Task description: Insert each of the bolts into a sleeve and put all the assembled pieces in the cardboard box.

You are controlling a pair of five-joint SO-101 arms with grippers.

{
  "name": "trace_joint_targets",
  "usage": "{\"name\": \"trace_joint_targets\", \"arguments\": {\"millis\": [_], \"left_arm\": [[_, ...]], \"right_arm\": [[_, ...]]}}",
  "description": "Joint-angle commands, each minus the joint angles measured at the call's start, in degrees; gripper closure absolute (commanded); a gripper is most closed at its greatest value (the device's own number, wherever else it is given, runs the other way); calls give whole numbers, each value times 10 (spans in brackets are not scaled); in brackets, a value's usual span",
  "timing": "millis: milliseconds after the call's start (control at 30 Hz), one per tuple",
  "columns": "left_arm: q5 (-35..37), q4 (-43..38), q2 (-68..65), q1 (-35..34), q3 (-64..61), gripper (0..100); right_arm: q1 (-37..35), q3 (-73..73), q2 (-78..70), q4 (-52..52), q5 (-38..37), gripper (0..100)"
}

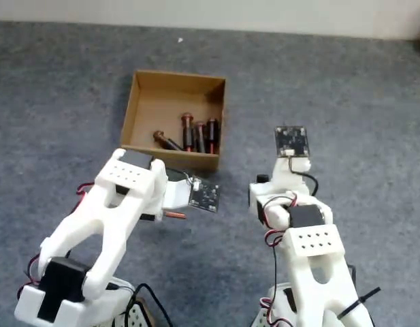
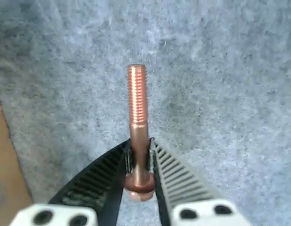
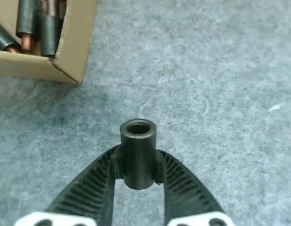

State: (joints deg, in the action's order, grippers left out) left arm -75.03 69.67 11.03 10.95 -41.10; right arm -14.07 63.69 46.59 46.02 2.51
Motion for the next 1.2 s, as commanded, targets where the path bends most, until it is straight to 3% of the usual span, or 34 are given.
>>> {"name": "trace_joint_targets", "arguments": {"millis": [0, 167, 367, 600, 800, 1067, 1167], "left_arm": [[-5, 38, 22, -8, 30, 775], [105, 42, 22, -14, 79, 782], [295, 43, 23, -8, 130, 881], [577, 82, 23, -8, 153, 997], [738, 103, 22, -11, 160, 994], [1065, 120, 18, -22, 124, 993], [1138, 124, 17, -22, 107, 992]], "right_arm": [[7, -7, 15, -16, 6, 995], [7, -7, 15, -16, 6, 995], [7, -7, 15, -16, 6, 995], [7, -7, 15, -16, 6, 995], [7, -7, 15, -16, 6, 995], [7, -7, 15, -16, 6, 995], [7, -7, 15, -16, 6, 995]]}}
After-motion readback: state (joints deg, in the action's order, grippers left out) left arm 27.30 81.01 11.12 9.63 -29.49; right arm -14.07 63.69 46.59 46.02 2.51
